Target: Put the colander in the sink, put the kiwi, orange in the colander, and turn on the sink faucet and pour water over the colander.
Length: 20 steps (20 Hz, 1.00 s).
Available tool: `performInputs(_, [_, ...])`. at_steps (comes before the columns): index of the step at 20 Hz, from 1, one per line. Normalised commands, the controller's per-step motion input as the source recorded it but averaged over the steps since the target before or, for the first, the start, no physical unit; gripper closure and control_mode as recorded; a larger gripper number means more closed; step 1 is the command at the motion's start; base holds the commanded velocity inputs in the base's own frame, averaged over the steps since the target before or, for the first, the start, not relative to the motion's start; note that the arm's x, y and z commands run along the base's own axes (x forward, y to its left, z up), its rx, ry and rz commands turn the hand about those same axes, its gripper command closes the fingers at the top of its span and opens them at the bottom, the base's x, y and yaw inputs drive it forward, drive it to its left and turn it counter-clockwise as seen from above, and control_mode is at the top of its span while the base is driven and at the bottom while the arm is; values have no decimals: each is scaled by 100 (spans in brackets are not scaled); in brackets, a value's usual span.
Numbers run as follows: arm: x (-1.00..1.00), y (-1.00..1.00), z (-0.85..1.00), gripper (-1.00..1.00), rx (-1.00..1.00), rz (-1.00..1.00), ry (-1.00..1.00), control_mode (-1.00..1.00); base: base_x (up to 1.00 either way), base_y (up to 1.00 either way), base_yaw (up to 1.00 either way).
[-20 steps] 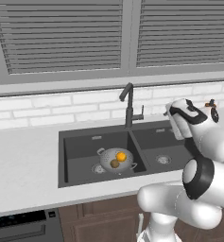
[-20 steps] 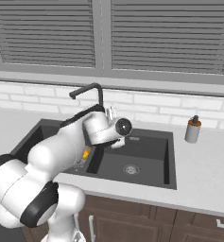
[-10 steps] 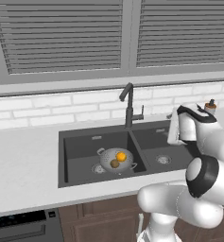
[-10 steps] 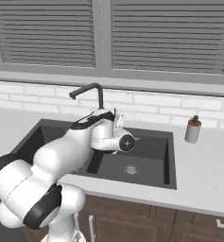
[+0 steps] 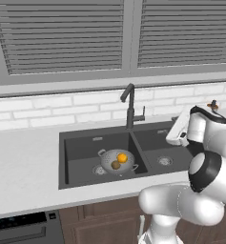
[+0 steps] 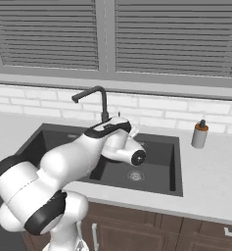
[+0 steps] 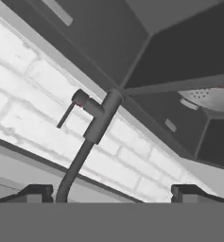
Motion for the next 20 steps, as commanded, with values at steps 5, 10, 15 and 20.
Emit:
performInputs(5, [15, 16, 0, -100, 21, -19, -2, -100, 0, 0, 0])
performInputs(10, [36, 53, 0, -100, 2, -15, 0, -100, 0, 0, 0])
performInputs(15, [32, 25, 0, -100, 1, -13, 0, -100, 0, 0, 0])
performInputs(20, [24, 0, 0, -100, 16, -13, 1, -100, 0, 0, 0])
